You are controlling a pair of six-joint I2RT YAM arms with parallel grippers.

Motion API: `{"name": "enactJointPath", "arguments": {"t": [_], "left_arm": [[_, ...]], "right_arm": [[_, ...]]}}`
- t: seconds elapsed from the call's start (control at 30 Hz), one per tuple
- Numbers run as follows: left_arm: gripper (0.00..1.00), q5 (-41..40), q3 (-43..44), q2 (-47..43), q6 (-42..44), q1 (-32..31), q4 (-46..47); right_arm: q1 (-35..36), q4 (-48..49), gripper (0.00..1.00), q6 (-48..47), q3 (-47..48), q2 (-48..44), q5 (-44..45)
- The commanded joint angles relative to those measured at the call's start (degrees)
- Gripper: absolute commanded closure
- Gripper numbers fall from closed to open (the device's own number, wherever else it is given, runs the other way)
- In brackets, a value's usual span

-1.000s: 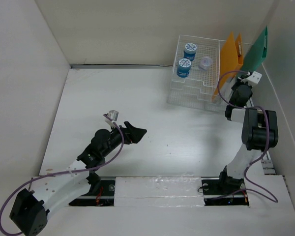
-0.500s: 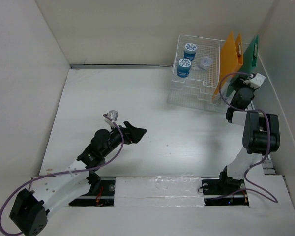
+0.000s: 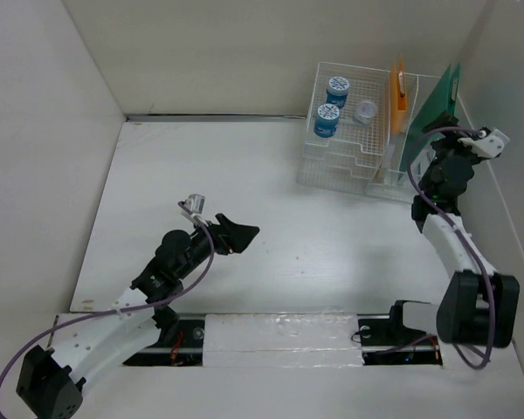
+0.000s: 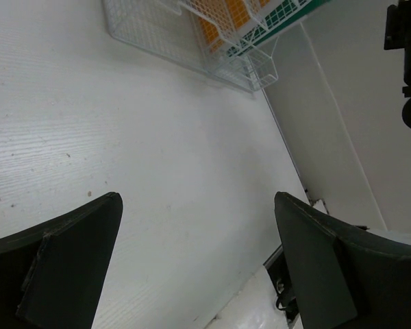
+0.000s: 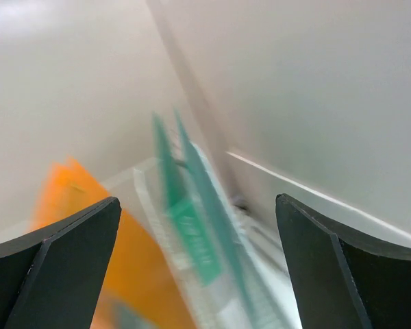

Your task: Organize the desk

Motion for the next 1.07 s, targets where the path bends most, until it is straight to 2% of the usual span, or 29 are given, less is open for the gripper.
{"name": "enactJointPath", "arguments": {"t": [0.0,0.07,0.1,0.17,0.23,0.27,0.3,0.33,0.43,0.47,0.57,0.6,0.63,0.7,0.73,0.87,1.03], "left_arm": [[0.08,1.6,4.7,-1.6,-0.9,-0.3,0.5],[0.06,1.6,6.0,-2.3,-0.8,-0.3,-0.6],[0.04,1.5,7.5,-3.1,-0.7,-0.3,-2.1],[0.04,1.5,8.4,-4.0,-0.6,-0.3,-2.8],[0.03,0.4,9.4,-5.2,-0.3,-0.3,-4.2],[0.02,-0.2,10.4,-6.3,-0.1,-0.3,-6.0],[0.02,-1.3,10.9,-7.0,0.0,-0.3,-6.8],[0.02,-1.9,11.3,-7.6,0.3,-0.3,-7.6],[0.01,-3.9,12.9,-10.0,0.7,-0.3,-10.5],[0.01,-4.4,13.4,-11.2,0.9,-0.3,-11.8],[0.01,-7.3,14.4,-13.8,1.2,-0.3,-15.6],[0.01,-8.4,14.4,-14.4,1.4,-0.3,-16.7],[0.01,-8.9,14.5,-15.3,1.4,-0.3,-17.5],[0.01,-10.9,14.1,-19.1,1.0,-0.3,-21.9],[0.01,-10.9,13.7,-19.1,1.0,-0.3,-21.9],[0.01,-12.1,12.6,-22.5,-0.1,-0.3,-25.1],[0.01,-12.4,11.3,-24.8,-0.9,-0.3,-27.3]], "right_arm": [[4.5,-7.7,0.00,4.8,1.8,-10.3,3.8],[7.4,-13.0,0.00,6.1,2.4,-17.3,1.4],[11.3,-21.4,0.00,10.5,4.9,-21.3,-1.6],[12.7,-24.0,0.00,13.4,5.7,-24.6,-5.9],[17.0,-28.5,0.00,14.1,8.1,-27.1,-13.0],[18.7,-30.4,0.00,13.9,9.1,-28.3,-20.5],[22.4,-32.7,0.00,13.8,10.5,-28.7,-23.9],[24.4,-37.0,0.00,13.8,11.8,-28.8,-32.1],[32.2,-42.8,0.00,11.7,14.5,-28.8,-44.9],[34.4,-43.5,0.00,10.9,13.8,-28.9,-53.1],[44.8,-45.3,0.00,10.2,10.3,-30.2,-60.4],[47.6,-44.9,0.00,10.0,6.4,-30.6,-60.4],[53.3,-44.3,0.00,10.0,4.4,-31.7,-59.7],[61.3,-45.3,0.00,8.4,-1.5,-32.7,-49.1],[63.6,-45.4,0.00,8.4,-1.5,-32.7,-49.1],[71.6,-44.4,0.00,8.8,-6.6,-31.9,-41.9],[74.2,-43.9,0.00,8.7,-7.0,-29.4,-38.3]]}}
